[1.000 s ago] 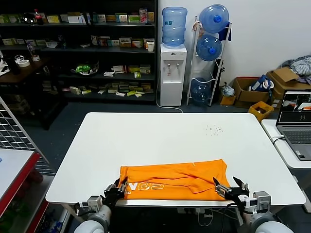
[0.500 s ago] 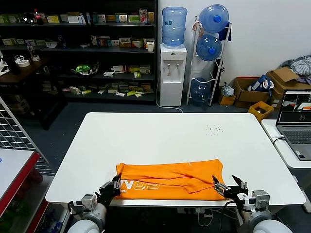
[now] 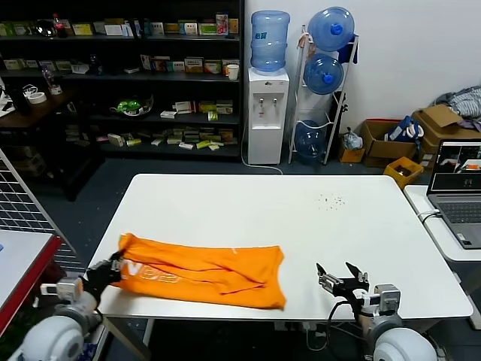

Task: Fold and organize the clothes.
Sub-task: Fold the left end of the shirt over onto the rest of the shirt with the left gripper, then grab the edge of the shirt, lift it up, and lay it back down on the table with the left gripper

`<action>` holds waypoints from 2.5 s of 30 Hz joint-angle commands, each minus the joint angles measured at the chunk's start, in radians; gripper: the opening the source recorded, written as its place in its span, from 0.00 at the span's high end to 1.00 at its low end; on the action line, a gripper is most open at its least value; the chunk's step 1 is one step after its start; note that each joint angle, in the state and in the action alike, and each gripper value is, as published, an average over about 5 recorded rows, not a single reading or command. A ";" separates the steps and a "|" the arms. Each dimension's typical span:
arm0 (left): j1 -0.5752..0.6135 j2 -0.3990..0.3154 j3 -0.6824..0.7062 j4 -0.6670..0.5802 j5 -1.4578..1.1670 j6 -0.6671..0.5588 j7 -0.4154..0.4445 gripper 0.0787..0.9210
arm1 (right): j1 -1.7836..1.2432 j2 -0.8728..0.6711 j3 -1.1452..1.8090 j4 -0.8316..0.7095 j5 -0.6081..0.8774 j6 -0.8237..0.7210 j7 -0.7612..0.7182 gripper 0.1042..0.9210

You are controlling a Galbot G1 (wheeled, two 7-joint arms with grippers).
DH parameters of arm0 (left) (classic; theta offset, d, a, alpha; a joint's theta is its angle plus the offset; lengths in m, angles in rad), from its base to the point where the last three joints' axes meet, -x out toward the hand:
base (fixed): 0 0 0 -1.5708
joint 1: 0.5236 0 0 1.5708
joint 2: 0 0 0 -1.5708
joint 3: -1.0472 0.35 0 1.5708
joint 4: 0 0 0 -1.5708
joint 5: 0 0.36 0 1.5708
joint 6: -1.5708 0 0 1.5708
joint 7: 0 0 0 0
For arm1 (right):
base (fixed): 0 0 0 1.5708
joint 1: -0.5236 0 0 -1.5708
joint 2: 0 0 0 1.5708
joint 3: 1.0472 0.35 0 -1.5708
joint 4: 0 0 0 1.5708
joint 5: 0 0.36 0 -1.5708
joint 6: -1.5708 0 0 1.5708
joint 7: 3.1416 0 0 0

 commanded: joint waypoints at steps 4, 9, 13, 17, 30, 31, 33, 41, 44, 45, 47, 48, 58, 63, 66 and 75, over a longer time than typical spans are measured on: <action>0.032 0.146 -0.043 -0.026 -0.053 0.024 -0.036 0.96 | 0.021 0.012 -0.018 -0.010 -0.014 0.001 0.001 0.12; -0.043 -0.030 0.138 -0.259 -0.232 0.110 -0.177 0.96 | -0.012 0.033 -0.003 -0.010 -0.034 0.000 0.004 0.12; -0.163 -0.182 0.328 -0.342 -0.356 0.153 -0.279 0.96 | -0.047 0.060 0.013 -0.007 -0.051 -0.003 0.006 0.12; -0.259 -0.265 0.444 -0.320 -0.382 0.176 -0.332 0.96 | -0.077 0.088 0.028 -0.005 -0.074 -0.002 0.004 0.12; -0.417 -0.387 0.606 -0.158 -0.289 0.185 -0.365 0.96 | -0.092 0.126 0.027 -0.006 -0.099 -0.001 0.001 0.12; -0.416 -0.387 0.607 -0.154 -0.283 0.184 -0.365 0.96 | -0.091 0.124 0.027 -0.007 -0.098 -0.002 0.002 0.12; -0.411 -0.386 0.608 -0.153 -0.274 0.184 -0.362 0.96 | -0.088 0.120 0.028 -0.008 -0.095 -0.002 0.002 0.12; -0.381 -0.378 0.585 -0.150 -0.222 0.186 -0.322 0.88 | -0.066 0.109 0.016 -0.018 -0.084 -0.007 0.003 0.12; -0.374 -0.370 0.560 -0.170 -0.247 0.187 -0.323 0.78 | -0.056 0.106 0.009 -0.024 -0.083 -0.008 0.004 0.12; -0.373 -0.366 0.548 -0.179 -0.259 0.187 -0.325 0.75 | -0.053 0.105 0.006 -0.027 -0.082 -0.009 0.004 0.12; -0.369 -0.354 0.517 -0.198 -0.283 0.189 -0.327 0.68 | -0.046 0.104 -0.001 -0.032 -0.080 -0.010 0.005 0.12; -0.365 -0.344 0.495 -0.207 -0.293 0.190 -0.327 0.64 | -0.043 0.104 -0.004 -0.034 -0.079 -0.010 0.005 0.12; -0.147 -0.118 0.184 -0.096 -0.239 0.147 -0.123 0.29 | -0.001 0.093 -0.034 -0.057 -0.062 -0.011 0.006 0.12; -0.071 -0.071 0.161 0.004 -0.175 0.084 0.042 0.15 | 0.016 0.099 -0.049 -0.073 -0.061 -0.011 0.007 0.12; -0.072 -0.086 0.181 0.034 -0.150 0.073 0.080 0.12 | 0.020 0.098 -0.050 -0.076 -0.058 -0.013 0.008 0.12; -0.147 -0.130 0.232 0.121 -0.129 0.071 0.106 0.12 | 0.002 0.094 -0.029 -0.070 -0.052 -0.012 0.009 0.12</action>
